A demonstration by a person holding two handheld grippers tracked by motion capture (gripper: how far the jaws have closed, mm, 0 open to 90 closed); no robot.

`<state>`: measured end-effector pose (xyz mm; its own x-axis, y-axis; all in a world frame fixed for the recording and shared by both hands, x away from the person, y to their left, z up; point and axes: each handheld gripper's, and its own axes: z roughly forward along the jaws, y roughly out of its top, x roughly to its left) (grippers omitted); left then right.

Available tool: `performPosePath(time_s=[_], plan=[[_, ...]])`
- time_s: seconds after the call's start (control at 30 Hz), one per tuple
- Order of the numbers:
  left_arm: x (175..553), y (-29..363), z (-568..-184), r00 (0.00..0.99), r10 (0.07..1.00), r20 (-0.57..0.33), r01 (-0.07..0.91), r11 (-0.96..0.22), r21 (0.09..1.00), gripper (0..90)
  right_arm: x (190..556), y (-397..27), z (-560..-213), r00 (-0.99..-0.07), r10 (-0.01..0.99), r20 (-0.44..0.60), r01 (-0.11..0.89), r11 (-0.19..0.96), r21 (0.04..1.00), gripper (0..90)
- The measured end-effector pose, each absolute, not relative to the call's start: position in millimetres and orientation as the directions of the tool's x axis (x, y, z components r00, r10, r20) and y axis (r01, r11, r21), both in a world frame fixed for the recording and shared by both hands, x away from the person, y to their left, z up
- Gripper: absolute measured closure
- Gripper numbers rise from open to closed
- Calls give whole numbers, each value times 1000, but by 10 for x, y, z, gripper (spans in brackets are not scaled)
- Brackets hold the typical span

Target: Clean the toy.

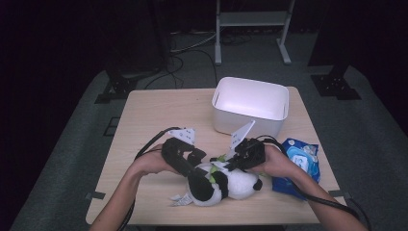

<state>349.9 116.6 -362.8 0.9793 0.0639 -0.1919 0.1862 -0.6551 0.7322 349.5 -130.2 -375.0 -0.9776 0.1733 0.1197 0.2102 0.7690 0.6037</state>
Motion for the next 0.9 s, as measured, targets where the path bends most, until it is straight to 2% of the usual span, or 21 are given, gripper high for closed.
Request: performPosePath(time_s=[0.17,0.3,0.47,0.53,0.6,0.63,0.67,0.9], plan=[[3409,1020,-3734,983,53,-174,158,-727,668,189,3491,-1306,-3749,-977,177,120,213,765,608,822],[3347,935,-3825,983,42,-179,151,-742,654,123,3492,-1301,-3750,-976,185,114,215,763,610,822],[3298,867,-3874,989,57,-138,133,-764,632,64,3506,-1293,-3754,-974,197,112,224,761,609,823],[3274,838,-3904,991,47,-123,115,-772,626,80,3506,-1292,-3754,-974,197,116,226,760,609,822],[3264,842,-3916,992,45,-115,109,-761,639,231,3501,-1292,-3759,-973,190,129,229,757,612,821],[3266,854,-3915,994,42,-105,101,-757,646,231,3499,-1295,-3761,-973,190,130,230,755,615,821],[3270,872,-3904,995,38,-90,88,-753,652,326,3505,-1310,-3763,-971,196,139,240,745,622,821],[3303,888,-3869,999,3,32,-19,-758,652,438,3516,-1333,-3750,-968,213,134,249,731,635,820]])
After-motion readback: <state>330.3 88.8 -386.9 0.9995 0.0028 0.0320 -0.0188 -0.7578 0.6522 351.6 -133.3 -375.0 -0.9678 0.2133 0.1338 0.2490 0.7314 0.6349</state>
